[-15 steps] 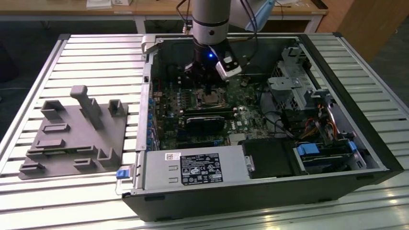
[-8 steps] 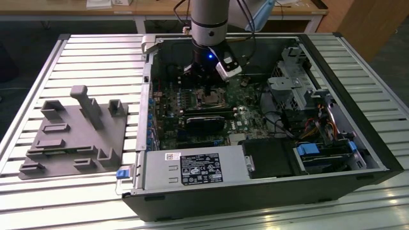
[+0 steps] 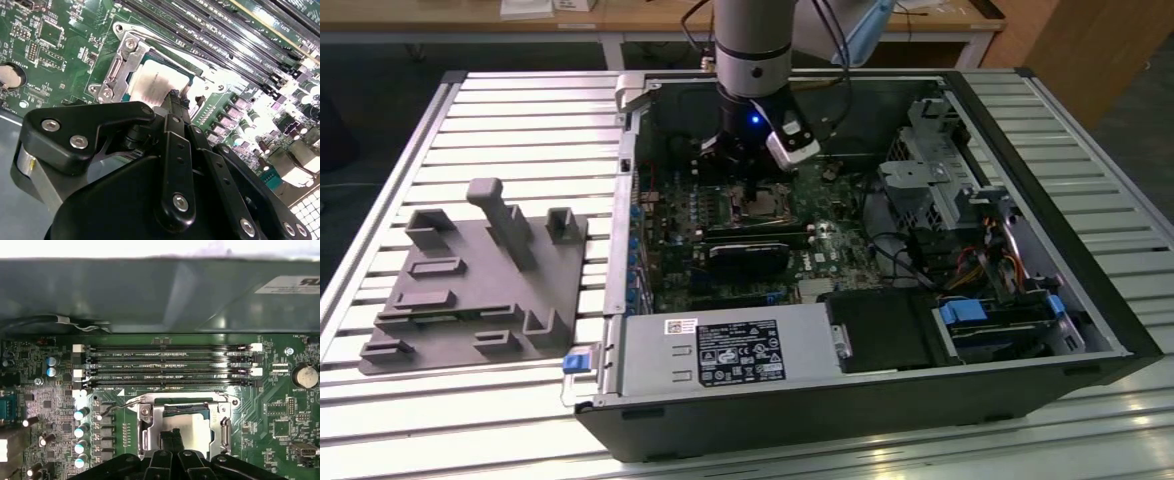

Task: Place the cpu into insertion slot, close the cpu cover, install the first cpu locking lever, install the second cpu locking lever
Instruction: 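Close the cpu cover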

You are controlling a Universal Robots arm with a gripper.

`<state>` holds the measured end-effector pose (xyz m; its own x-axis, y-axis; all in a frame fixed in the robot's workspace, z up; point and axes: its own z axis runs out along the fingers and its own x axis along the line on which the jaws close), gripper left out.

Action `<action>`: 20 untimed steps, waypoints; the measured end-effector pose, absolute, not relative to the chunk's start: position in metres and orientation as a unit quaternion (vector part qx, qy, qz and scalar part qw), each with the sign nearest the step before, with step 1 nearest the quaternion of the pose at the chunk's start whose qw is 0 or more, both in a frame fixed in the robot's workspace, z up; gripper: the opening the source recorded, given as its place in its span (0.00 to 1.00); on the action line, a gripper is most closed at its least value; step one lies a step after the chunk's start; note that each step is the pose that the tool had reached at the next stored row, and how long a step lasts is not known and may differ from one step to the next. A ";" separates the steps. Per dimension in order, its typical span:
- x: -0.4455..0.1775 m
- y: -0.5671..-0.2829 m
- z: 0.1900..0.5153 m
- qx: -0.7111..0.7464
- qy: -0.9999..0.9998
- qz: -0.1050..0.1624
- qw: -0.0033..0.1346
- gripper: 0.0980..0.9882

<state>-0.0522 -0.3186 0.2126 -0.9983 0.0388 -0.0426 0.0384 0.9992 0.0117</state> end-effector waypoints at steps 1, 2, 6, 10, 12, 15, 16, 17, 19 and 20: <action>-0.053 -0.319 0.212 0.023 0.999 0.005 0.021 0.01; -0.054 -0.319 0.212 0.026 0.999 0.005 0.021 0.01; -0.059 -0.319 0.209 0.032 0.999 0.005 0.022 0.01; -0.065 -0.319 0.207 0.033 0.999 0.005 0.022 0.01; -0.066 -0.319 0.205 0.033 0.999 0.005 0.022 0.01; -0.067 -0.319 0.202 0.033 0.999 0.005 0.022 0.01; -0.067 -0.319 0.202 0.033 0.999 0.005 0.022 0.01; -0.067 -0.319 0.202 0.033 0.999 0.005 0.021 0.01; -0.067 -0.319 0.201 0.033 0.999 0.005 0.021 0.01; -0.067 -0.319 0.201 0.033 0.999 0.005 0.021 0.01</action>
<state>-0.0671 -0.3186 0.2013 -0.9969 0.0668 -0.0426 0.0664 0.9977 0.0115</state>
